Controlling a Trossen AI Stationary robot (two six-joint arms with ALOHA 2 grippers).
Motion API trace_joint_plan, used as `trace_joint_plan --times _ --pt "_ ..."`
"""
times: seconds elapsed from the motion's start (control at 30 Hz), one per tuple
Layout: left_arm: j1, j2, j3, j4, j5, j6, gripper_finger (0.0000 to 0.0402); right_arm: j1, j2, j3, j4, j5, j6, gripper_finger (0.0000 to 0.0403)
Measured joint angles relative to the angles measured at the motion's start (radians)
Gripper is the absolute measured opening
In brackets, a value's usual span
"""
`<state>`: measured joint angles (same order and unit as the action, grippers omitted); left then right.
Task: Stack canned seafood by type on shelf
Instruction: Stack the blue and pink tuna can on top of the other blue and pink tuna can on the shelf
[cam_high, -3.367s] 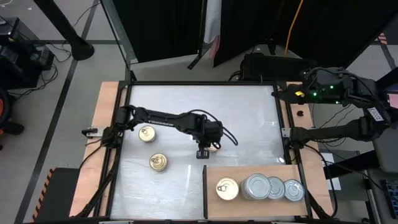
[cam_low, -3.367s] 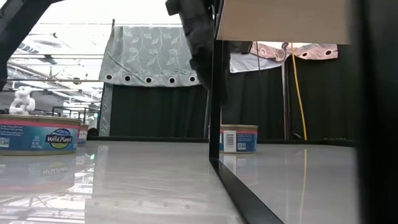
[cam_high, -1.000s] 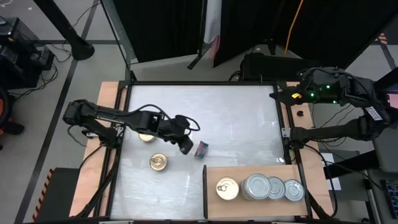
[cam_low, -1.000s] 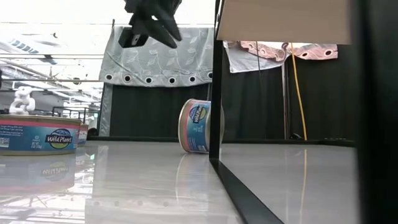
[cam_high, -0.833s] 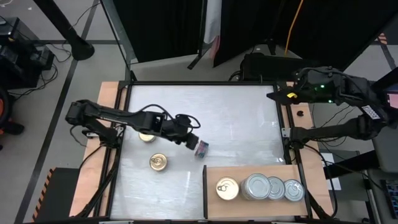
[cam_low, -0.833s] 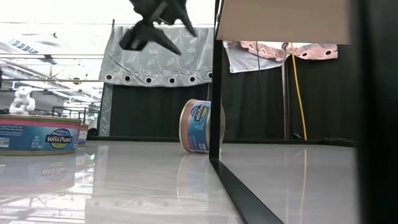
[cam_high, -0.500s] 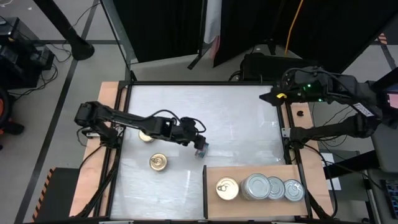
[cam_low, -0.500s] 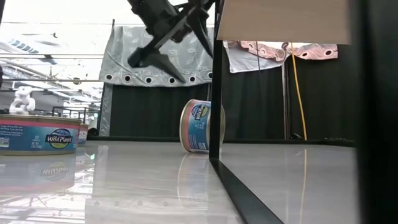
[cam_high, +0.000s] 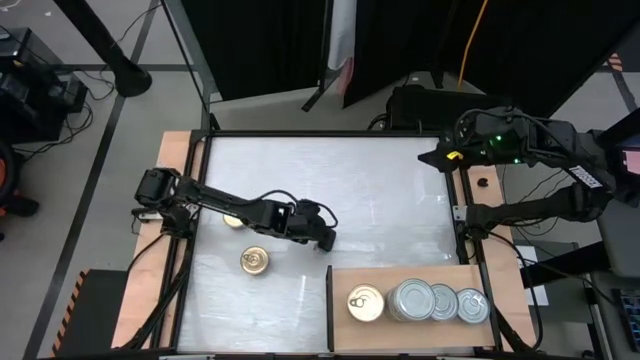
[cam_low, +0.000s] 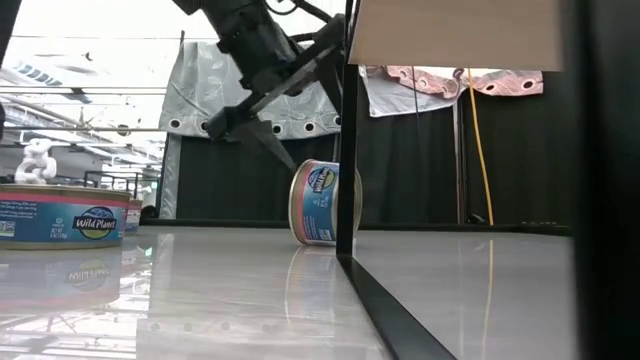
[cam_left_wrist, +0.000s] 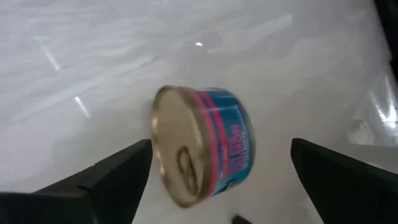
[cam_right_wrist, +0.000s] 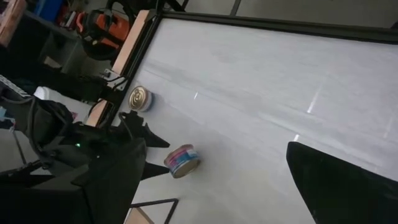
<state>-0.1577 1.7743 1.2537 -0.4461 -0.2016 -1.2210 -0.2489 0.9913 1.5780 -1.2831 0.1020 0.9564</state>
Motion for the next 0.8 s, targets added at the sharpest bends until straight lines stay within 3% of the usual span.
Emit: trace_joint_plan --times 0.23,0.4,0.5,0.67,0.8 --pt "0.0 0.057 0.0 0.041 0.001 0.006 0.0384 0.0 0.0 0.0 0.0 0.0 -0.008 0.0379" --pt "0.0 0.1 0.0 0.053 0.056 0.012 0.0373 0.0 0.0 0.0 0.0 0.0 -0.023 0.0379" --pt "-0.001 0.104 0.0 0.059 0.055 0.036 0.0329 0.0 0.0 0.0 0.0 0.0 -0.027 0.0379" --pt "-0.002 0.089 0.006 0.081 0.055 0.135 0.0209 0.0 0.0 0.0 0.004 -0.011 -0.107 0.0379" --pt "0.003 0.063 0.038 0.082 0.084 0.242 0.0194 0.006 0.0 0.0 0.101 -0.165 -0.31 0.0379"
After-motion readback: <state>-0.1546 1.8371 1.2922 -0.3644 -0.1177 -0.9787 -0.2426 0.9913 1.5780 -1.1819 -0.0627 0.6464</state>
